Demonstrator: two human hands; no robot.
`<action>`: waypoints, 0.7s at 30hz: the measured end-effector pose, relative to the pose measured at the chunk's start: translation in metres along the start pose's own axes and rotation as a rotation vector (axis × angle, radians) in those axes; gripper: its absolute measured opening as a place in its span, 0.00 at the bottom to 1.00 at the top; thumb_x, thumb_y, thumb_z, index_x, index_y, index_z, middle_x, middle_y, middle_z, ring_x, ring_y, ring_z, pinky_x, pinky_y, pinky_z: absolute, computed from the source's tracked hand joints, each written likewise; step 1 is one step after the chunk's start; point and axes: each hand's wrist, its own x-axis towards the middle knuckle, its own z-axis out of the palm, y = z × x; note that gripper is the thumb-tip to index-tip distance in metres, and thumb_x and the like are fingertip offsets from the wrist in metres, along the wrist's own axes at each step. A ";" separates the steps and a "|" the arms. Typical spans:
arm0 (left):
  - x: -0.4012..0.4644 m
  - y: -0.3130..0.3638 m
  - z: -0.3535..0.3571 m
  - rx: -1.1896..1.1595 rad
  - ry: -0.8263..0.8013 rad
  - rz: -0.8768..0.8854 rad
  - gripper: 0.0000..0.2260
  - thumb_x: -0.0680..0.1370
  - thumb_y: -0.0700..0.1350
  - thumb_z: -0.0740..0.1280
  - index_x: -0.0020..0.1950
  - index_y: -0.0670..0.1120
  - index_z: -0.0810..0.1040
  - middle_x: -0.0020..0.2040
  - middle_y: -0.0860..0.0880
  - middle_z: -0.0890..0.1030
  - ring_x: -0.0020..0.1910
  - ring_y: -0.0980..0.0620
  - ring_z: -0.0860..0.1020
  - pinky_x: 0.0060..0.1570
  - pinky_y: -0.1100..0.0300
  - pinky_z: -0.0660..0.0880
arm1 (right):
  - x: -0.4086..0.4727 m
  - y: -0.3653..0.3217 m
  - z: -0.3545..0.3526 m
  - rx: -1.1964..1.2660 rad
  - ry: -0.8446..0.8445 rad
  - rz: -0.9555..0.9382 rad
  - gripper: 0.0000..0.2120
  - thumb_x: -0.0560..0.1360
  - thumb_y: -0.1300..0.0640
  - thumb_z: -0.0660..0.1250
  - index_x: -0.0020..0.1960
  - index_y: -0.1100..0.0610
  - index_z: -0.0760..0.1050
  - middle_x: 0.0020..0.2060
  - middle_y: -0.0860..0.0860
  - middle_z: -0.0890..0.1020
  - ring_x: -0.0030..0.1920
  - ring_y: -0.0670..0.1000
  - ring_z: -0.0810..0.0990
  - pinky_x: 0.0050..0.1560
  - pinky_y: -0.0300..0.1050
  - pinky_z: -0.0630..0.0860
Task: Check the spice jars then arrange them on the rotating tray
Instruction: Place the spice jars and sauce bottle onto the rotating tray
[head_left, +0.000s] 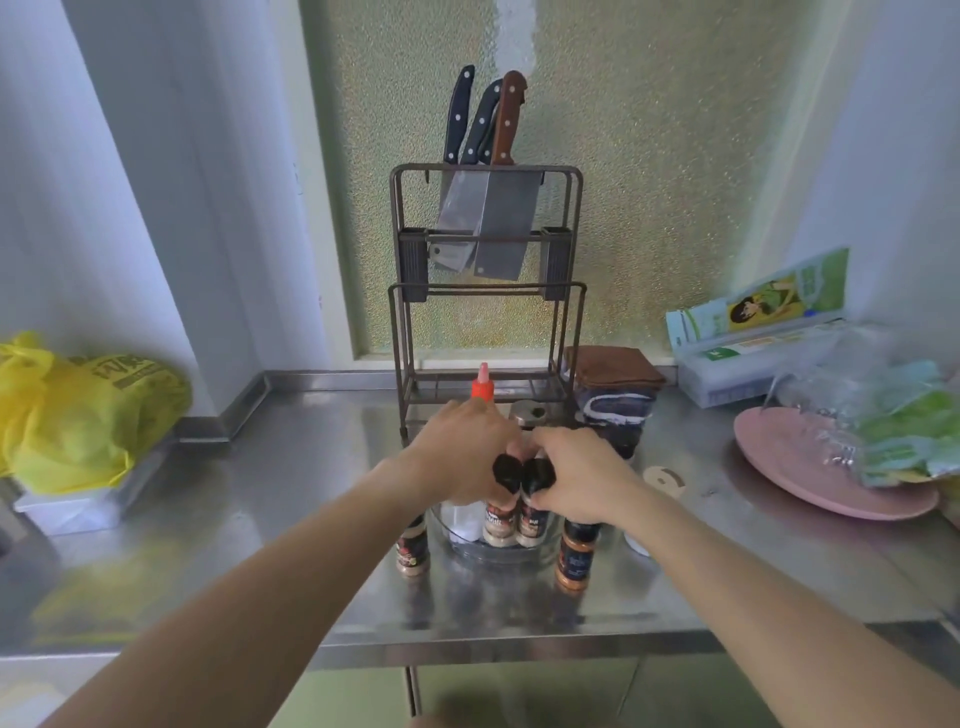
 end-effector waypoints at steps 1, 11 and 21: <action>0.000 0.001 0.002 0.010 -0.015 0.004 0.23 0.67 0.59 0.78 0.59 0.55 0.80 0.58 0.50 0.81 0.62 0.46 0.73 0.62 0.50 0.71 | 0.001 0.000 0.003 -0.005 -0.017 0.000 0.23 0.71 0.55 0.75 0.64 0.52 0.76 0.58 0.56 0.83 0.58 0.61 0.82 0.56 0.56 0.81; 0.000 -0.003 0.016 0.136 0.005 0.070 0.20 0.66 0.61 0.76 0.54 0.54 0.82 0.56 0.53 0.80 0.63 0.48 0.70 0.68 0.53 0.67 | -0.006 0.000 0.006 0.026 -0.025 -0.051 0.24 0.73 0.53 0.74 0.66 0.50 0.73 0.59 0.53 0.83 0.59 0.59 0.81 0.55 0.53 0.79; 0.012 0.022 -0.013 -0.165 0.121 0.082 0.18 0.78 0.60 0.64 0.64 0.54 0.77 0.60 0.53 0.80 0.58 0.51 0.78 0.56 0.54 0.75 | -0.042 0.091 -0.027 0.098 0.273 0.218 0.18 0.74 0.46 0.73 0.62 0.48 0.77 0.55 0.46 0.82 0.55 0.50 0.82 0.55 0.50 0.79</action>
